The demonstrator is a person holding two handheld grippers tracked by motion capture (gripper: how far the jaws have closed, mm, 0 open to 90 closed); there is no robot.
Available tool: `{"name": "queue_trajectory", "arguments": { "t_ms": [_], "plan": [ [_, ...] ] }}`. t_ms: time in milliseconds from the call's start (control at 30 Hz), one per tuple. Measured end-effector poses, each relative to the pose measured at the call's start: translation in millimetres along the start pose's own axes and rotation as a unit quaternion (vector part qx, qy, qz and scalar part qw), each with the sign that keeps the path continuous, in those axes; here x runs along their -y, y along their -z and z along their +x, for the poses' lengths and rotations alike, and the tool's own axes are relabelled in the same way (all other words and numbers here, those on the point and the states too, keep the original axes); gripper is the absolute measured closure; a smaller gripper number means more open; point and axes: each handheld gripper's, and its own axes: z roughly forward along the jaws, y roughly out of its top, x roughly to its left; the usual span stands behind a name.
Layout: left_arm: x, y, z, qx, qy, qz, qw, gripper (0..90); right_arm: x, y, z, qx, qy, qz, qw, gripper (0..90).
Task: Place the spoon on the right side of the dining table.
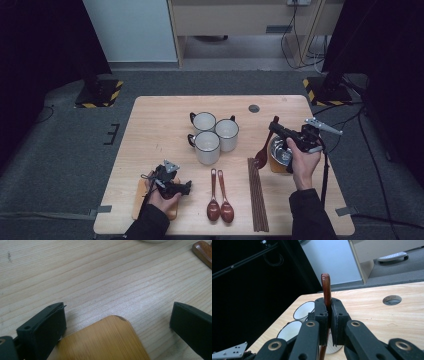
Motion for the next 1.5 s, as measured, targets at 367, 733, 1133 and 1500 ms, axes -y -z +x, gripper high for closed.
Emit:
{"name": "queue_trajectory", "arguments": {
  "t_ms": [367, 733, 1133, 1500],
  "plan": [
    [0.0, 0.0, 0.0, 0.0, 0.0, 0.0, 1.0, 0.0, -6.4, 3.2, -12.1, 0.012, -0.017, -0.022, 0.9995, 85.2],
    [0.0, 0.0, 0.0, 0.0, 0.0, 0.0, 1.0, 0.0, -17.0, 6.3, -21.3, 0.027, -0.019, -0.039, 0.9987, 85.2],
    [0.0, 0.0, 0.0, 0.0, 0.0, 0.0, 1.0, 0.0, -22.4, 9.8, -33.1, 0.043, -0.029, -0.052, 0.9973, 85.2],
    [0.0, 0.0, 0.0, 0.0, 0.0, 0.0, 1.0, 0.0, -27.4, 13.1, -47.6, 0.064, -0.042, -0.06, 0.9952, 85.2]
  ]
}}
